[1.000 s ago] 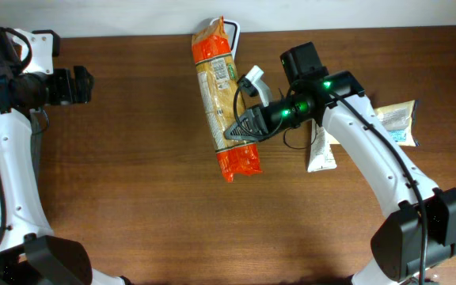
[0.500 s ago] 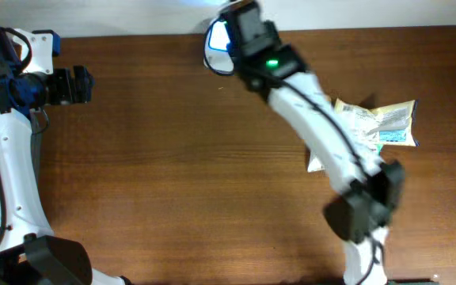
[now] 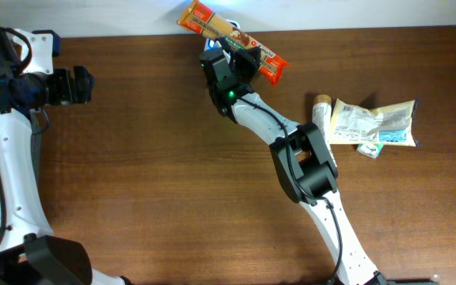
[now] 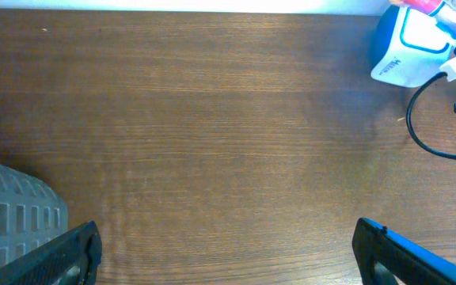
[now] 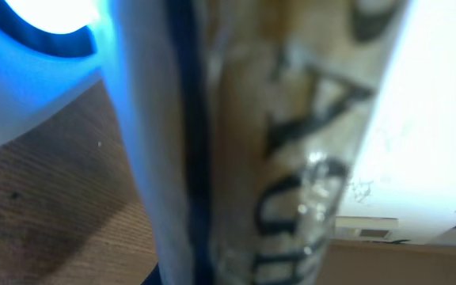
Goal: Scan the item barcode
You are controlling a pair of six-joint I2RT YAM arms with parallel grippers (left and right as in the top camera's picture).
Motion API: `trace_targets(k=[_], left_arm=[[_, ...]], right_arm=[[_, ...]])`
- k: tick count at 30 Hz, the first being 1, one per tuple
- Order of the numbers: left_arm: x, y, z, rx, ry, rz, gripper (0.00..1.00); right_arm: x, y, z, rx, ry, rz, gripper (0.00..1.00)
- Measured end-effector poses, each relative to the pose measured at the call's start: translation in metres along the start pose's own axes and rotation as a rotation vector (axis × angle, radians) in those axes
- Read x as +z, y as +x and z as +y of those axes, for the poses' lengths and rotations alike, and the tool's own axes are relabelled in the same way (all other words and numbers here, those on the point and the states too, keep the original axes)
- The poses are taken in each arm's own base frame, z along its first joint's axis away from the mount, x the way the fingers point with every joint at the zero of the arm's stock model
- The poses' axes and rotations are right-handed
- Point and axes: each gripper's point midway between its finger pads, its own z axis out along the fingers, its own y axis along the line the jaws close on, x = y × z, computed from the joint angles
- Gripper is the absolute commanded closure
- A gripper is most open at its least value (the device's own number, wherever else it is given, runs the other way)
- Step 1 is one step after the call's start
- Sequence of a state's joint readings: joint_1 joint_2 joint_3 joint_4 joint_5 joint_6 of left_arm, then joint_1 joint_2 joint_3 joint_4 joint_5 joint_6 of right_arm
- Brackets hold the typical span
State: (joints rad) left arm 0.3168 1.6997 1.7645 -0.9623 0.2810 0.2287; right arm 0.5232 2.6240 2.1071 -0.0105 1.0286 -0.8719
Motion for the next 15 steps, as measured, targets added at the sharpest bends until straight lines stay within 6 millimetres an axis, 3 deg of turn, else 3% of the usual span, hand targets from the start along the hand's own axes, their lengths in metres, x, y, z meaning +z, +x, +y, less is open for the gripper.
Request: trace_targets(k=[9, 15], left_arm=[[0.0, 0.0, 0.0, 0.0, 0.0, 0.0, 0.01], [0.0, 0.0, 0.0, 0.0, 0.0, 0.0, 0.01]], right_arm=[[0.014, 0.022, -0.014, -0.021, 0.051, 0.087, 0.96], [0.014, 0.025, -0.017, -0.021, 0.063, 0.103, 0.96]])
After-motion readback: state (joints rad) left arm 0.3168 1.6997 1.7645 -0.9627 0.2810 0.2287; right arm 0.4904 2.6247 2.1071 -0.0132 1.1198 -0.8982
